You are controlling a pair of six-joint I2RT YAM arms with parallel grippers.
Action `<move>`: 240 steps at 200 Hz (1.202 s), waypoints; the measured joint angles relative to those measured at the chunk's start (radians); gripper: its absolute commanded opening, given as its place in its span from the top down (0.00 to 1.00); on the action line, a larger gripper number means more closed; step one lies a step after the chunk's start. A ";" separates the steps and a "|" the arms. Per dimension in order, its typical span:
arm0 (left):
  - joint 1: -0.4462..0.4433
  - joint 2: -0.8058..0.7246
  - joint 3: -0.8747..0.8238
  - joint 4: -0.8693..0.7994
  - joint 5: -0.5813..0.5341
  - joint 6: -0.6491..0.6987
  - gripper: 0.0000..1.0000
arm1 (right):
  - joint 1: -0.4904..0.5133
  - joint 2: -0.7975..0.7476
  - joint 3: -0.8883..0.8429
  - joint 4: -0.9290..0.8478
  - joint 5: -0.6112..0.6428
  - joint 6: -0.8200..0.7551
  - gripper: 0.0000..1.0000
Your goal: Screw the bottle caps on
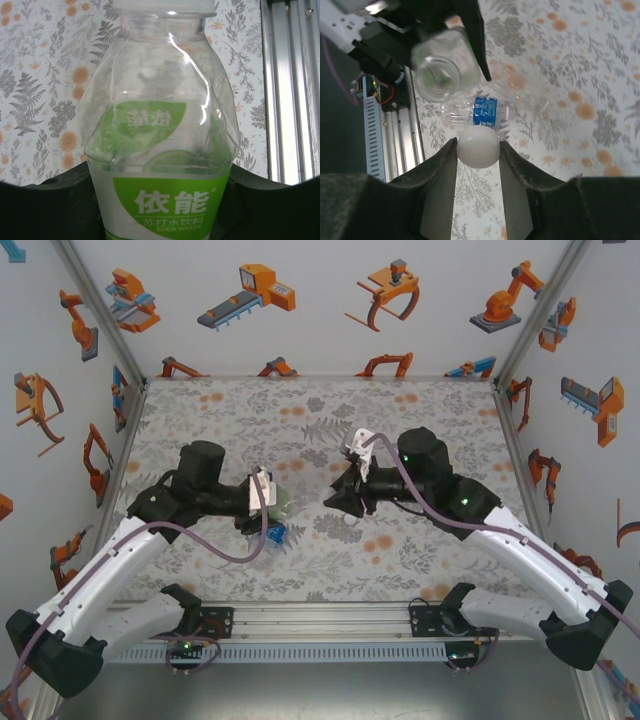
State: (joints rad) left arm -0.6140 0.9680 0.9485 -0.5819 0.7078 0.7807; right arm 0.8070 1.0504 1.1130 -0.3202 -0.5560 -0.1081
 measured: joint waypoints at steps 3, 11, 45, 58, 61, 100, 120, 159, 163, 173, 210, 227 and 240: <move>0.000 0.000 -0.002 -0.001 0.001 0.001 1.00 | 0.001 0.000 0.000 0.005 -0.013 -0.014 0.98; -0.001 0.000 -0.009 -0.004 0.003 0.005 1.00 | 0.003 0.000 0.000 0.017 -0.040 -0.043 0.98; -0.001 0.001 -0.020 -0.022 0.012 0.019 1.00 | 0.026 0.007 0.002 0.034 -0.117 -0.184 0.98; -0.001 0.001 -0.021 -0.025 0.016 0.022 1.00 | 0.039 0.025 0.013 0.029 -0.137 -0.236 0.98; -0.001 0.001 -0.021 -0.025 0.016 0.022 1.00 | 0.041 0.029 0.016 0.027 -0.139 -0.243 0.97; 0.000 0.001 -0.022 -0.032 0.020 0.022 1.00 | 0.076 0.103 0.071 0.011 -0.152 -0.332 0.97; -0.001 0.001 -0.025 -0.036 0.018 0.022 1.00 | 0.089 0.113 0.084 0.002 -0.159 -0.356 0.97; -0.001 0.001 -0.026 -0.037 0.021 0.022 1.00 | 0.104 0.135 0.120 -0.038 -0.159 -0.409 0.98; -0.001 0.001 -0.026 -0.039 0.022 0.022 1.00 | 0.105 0.137 0.123 -0.043 -0.158 -0.415 0.99; -0.001 0.001 -0.026 -0.042 0.025 0.022 1.00 | 0.110 0.141 0.133 -0.060 -0.158 -0.432 0.99; -0.003 0.001 -0.026 -0.063 0.039 0.022 1.00 | 0.130 0.155 0.162 -0.114 -0.141 -0.490 1.00; -0.003 0.001 -0.027 -0.072 0.045 0.024 1.00 | 0.143 0.164 0.175 -0.136 -0.126 -0.508 1.00; -0.003 0.001 -0.028 -0.081 0.050 0.027 1.00 | 0.149 0.167 0.183 -0.151 -0.119 -0.524 1.00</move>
State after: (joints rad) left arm -0.6167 0.9691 0.9207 -0.6628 0.7578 0.8074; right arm 0.9562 1.2171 1.2957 -0.4709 -0.6750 -0.6319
